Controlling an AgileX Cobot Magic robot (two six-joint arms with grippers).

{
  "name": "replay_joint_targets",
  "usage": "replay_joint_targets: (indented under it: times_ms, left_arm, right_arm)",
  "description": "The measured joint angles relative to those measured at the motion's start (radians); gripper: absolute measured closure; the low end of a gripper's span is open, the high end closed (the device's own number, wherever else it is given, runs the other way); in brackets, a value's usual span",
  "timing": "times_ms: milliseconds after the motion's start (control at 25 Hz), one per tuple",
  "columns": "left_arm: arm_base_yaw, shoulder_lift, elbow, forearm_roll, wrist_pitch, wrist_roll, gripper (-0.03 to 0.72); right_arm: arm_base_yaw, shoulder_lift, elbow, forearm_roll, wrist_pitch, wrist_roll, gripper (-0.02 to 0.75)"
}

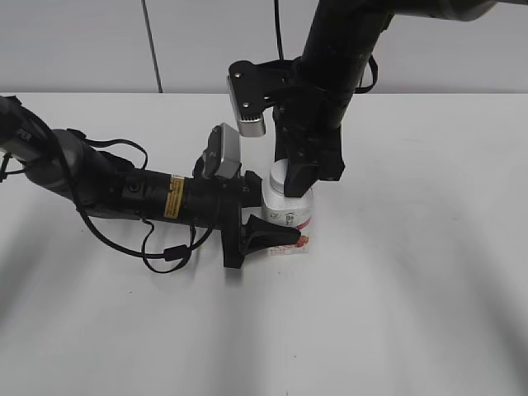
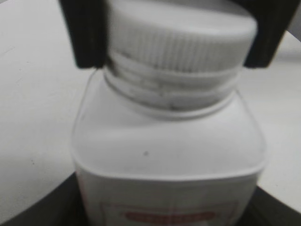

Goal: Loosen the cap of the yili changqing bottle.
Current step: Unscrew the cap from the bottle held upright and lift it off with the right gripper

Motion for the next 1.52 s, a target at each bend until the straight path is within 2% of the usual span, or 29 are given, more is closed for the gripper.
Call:
replay_joint_targets:
  times_ms: [360,680,1080,1280,1520]
  left_arm:
    - [0.0,0.0,0.0,0.0,0.0,0.0,0.258]
    - [0.0,0.0,0.0,0.0,0.005,-0.003,0.258]
    - [0.0,0.0,0.0,0.0,0.005,-0.005,0.258]
    - [0.0,0.0,0.0,-0.001,0.006,-0.009,0.258]
    - [0.0,0.0,0.0,-0.002,0.007,-0.02,0.259]
  right_arm:
    - [0.0,0.0,0.0,0.001,0.001,0.011,0.323]
    - [0.0,0.0,0.0,0.026,0.002,0.075,0.212]
    - [0.0,-0.045,-0.021,0.027,0.002,0.202,0.203]
    - [0.0,-0.071,-0.032,0.035,-0.003,0.381,0.203]
    - [0.0,-0.073,-0.038,0.017,0.003,0.728,0.203]
